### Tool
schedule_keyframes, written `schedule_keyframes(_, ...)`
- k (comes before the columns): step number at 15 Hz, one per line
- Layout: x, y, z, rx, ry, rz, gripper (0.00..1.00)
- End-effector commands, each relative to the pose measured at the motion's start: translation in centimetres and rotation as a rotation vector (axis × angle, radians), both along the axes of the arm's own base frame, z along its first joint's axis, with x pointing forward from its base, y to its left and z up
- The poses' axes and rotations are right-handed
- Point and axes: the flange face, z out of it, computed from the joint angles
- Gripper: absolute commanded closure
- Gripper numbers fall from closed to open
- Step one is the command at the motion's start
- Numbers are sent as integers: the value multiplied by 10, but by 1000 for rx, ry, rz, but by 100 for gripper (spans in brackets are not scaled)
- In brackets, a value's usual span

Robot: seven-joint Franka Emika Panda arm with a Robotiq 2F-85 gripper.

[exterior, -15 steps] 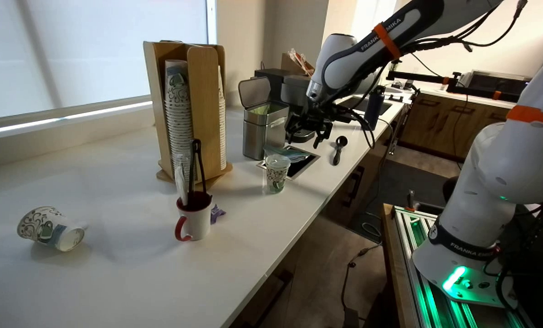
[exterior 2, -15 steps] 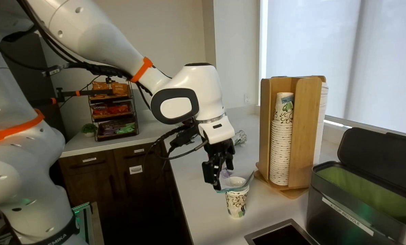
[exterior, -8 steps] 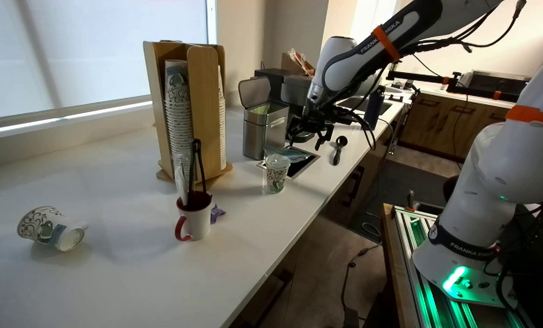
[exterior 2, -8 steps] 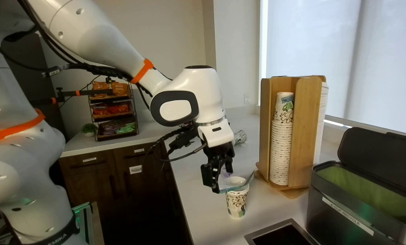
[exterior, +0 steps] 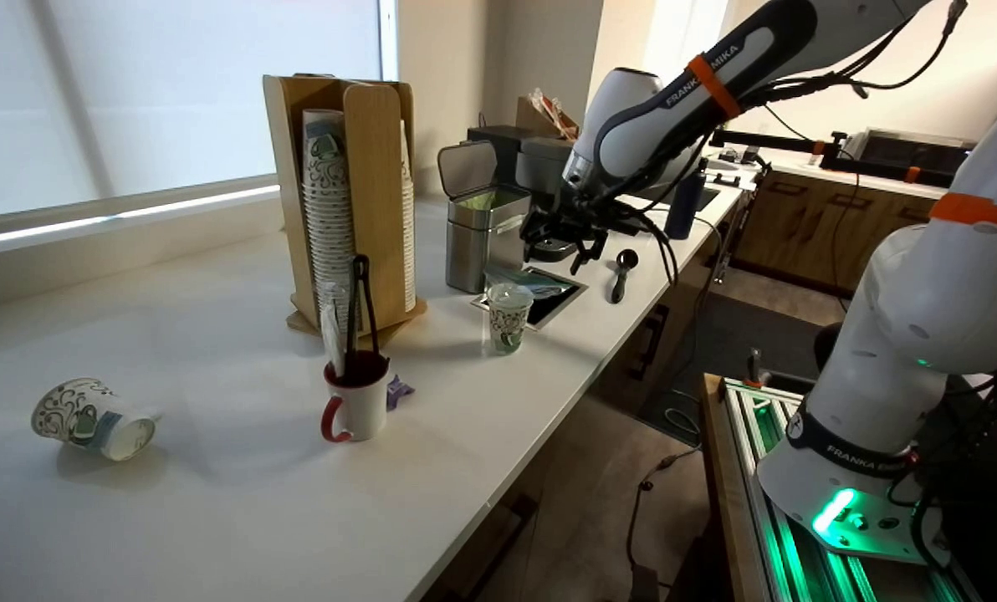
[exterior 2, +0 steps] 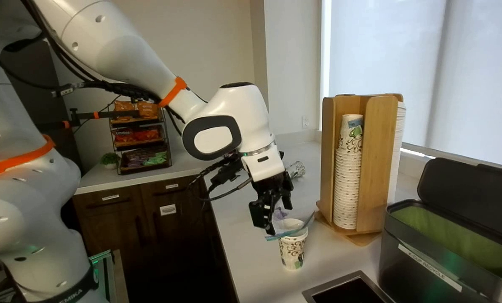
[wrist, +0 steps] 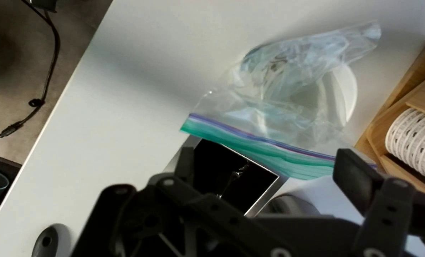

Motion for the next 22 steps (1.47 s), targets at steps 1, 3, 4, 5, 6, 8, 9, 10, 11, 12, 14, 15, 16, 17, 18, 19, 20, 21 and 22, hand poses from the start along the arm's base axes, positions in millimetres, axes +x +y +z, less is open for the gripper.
schedule_keyframes(1,-17,21,-7,-31,-50,-17,0)
schedule_keyframes(3,-26,30,-10,-40,-61,-15,0)
schedule_keyframes(4,-30,35,-11,-45,-69,-17,0)
schedule_keyframes(5,-33,39,-12,-47,-71,-17,0)
schedule_keyframes(6,-37,42,-12,-50,-74,-19,0)
schedule_keyframes(8,-22,40,-5,-49,-76,-23,0)
schedule_keyframes(9,-22,41,-4,-51,-77,-24,0)
schedule_keyframes(10,-20,41,-4,-56,-85,-26,0)
schedule_keyframes(11,-18,41,-5,-56,-86,-30,0)
schedule_keyframes(12,-23,42,-8,-53,-86,-36,0)
schedule_keyframes(14,-18,41,-9,-46,-75,-33,0)
schedule_keyframes(15,-18,43,-10,-33,-68,-39,0)
schedule_keyframes(16,-19,43,-11,-9,-66,-72,0)
schedule_keyframes(17,-19,41,-11,11,-81,-142,0)
schedule_keyframes(18,-19,39,-12,26,-91,-188,0)
schedule_keyframes(19,-18,40,-14,42,-101,-214,0)
schedule_keyframes(20,-17,41,-15,55,-105,-234,0)
schedule_keyframes(21,-18,41,-17,65,-100,-252,0)
schedule_keyframes(22,-19,41,-18,72,-99,-270,0)
